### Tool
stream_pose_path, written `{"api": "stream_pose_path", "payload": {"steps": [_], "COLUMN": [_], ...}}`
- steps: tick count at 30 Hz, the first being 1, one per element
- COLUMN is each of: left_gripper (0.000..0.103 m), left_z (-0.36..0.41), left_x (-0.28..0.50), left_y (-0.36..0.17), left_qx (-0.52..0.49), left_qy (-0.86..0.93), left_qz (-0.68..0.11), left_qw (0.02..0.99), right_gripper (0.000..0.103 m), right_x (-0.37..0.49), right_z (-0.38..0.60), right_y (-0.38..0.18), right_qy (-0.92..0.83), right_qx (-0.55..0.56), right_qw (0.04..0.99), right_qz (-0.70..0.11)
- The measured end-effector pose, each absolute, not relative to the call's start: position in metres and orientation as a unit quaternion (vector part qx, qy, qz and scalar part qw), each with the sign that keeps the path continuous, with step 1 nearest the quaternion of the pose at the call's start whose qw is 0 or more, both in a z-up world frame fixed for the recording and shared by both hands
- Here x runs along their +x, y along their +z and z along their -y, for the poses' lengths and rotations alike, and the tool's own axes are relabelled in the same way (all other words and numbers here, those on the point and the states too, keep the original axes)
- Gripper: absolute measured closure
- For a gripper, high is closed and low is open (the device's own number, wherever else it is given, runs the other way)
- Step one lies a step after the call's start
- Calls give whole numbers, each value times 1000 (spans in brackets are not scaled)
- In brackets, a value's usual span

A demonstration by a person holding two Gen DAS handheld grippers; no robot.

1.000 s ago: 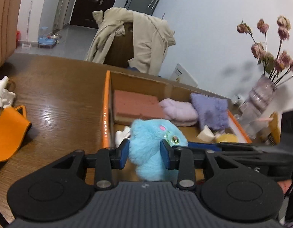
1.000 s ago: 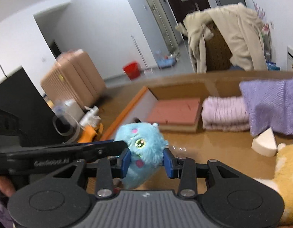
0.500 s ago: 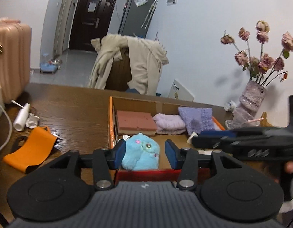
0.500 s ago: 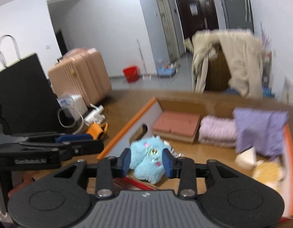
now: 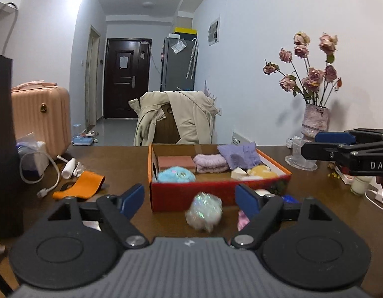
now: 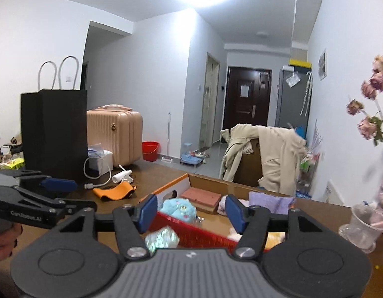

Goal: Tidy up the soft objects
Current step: 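Move both grippers back over the pink satin bow, then grasp the pink satin bow with both grippers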

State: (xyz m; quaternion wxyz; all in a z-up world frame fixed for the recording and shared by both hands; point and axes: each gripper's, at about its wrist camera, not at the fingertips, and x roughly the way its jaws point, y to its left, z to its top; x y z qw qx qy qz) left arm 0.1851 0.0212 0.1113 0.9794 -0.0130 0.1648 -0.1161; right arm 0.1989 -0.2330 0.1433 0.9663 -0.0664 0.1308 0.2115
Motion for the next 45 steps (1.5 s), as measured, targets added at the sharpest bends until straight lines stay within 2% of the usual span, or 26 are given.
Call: {"api": "stream_pose_path", "payload": {"steps": [4,6,14,20,26,31,32,34,36,42,45], "left_gripper": [14,8,7,7,8,16,20,30,46,47,48], "left_z": [-24,-28,-37,-22,23,59,61,61,57,14,-6], "left_x": [146,127,89,104,159,203,210,224,236,256,272], "left_y": [98,89,62,50,42,28,24,16,11,9,6], "left_qx": [-15,-22,-30,-34,-7,28,29,29,39,4,-48], "left_qy": [-108,-107,-111,-133,-158,-183,-187,-193,-191,-186,-184], "left_qz": [-161,-160,-190,-207,-215,-235,-241,-257,-266,-279,-294], "left_qw": [981,981,975,969,964,954,952,946,944,942,937], "right_gripper": [32,31,31,31,33,45,46,55,57,58,64], "right_x": [157,138,90,95,134,175,185,209,231,289,309], "right_z": [236,237,252,257,259,262,262,261,258,229,215], "right_y": [122,108,66,57,46,42,42,41,42,38,22], "right_qy": [205,204,195,186,171,170,169,164,174,213,214], "right_qx": [-79,-81,-26,-12,7,14,13,13,26,28,27], "right_qw": [969,969,968,968,964,959,959,958,955,942,933], "right_qz": [-110,-111,-157,-169,-203,-225,-227,-237,-240,-258,-289]}}
